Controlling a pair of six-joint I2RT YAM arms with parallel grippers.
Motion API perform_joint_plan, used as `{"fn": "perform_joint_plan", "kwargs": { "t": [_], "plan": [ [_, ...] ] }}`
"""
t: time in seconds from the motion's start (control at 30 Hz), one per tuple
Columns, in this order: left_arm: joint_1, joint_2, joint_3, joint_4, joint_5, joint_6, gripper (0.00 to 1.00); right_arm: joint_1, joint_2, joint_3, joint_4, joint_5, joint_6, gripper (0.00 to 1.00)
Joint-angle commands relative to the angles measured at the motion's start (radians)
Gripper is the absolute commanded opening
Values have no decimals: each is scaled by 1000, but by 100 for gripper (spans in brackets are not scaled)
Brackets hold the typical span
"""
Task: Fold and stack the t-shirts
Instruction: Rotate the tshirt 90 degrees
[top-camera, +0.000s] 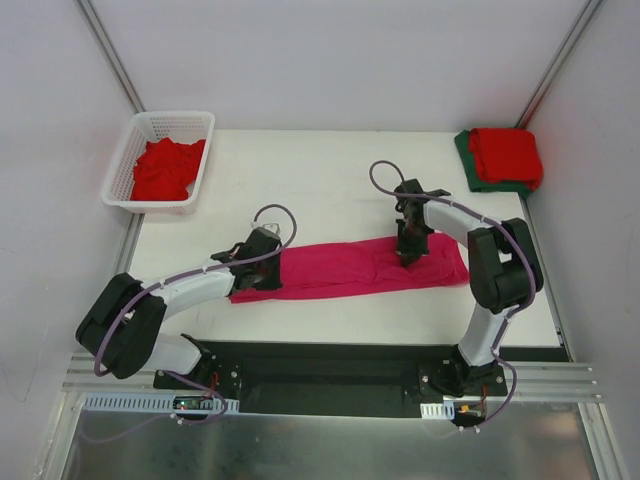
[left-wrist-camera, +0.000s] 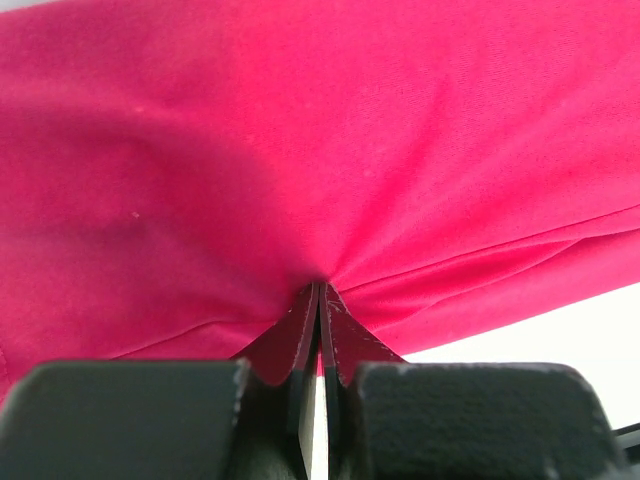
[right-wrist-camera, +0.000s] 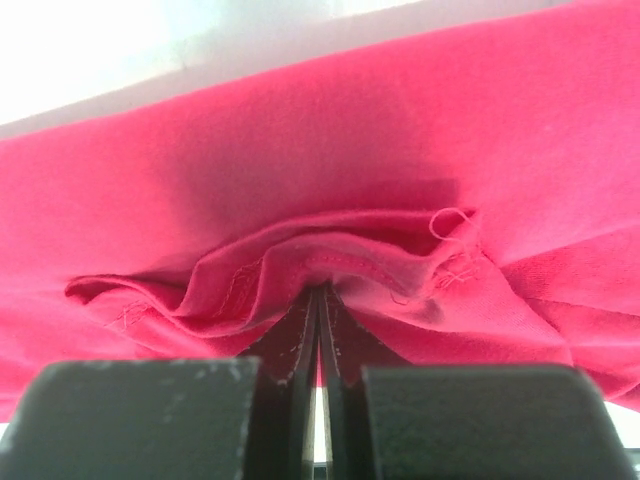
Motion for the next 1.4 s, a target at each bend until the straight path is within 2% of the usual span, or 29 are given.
{"fn": "perform_joint_plan", "kwargs": {
  "t": [0.0, 0.37, 0.97, 1.2, 1.37],
  "plan": [
    [18, -38, -38, -84, -42, -16, 0, -34, 35, 39, -56, 71, -47, 2],
    [19, -70, -79, -115, -38, -71, 0, -67, 89, 99, -89, 91, -66, 1],
    [13, -193, -171, -148, 27, -148, 0, -76, 264, 361, -161, 65, -102, 1],
    [-34, -241, -189, -162, 19, -177, 0, -77, 325, 475, -175, 30, -137, 1],
    [-143, -235, -176, -171, -4, -209, 0, -73, 353, 559, -186, 9, -180, 1]
  ]
}}
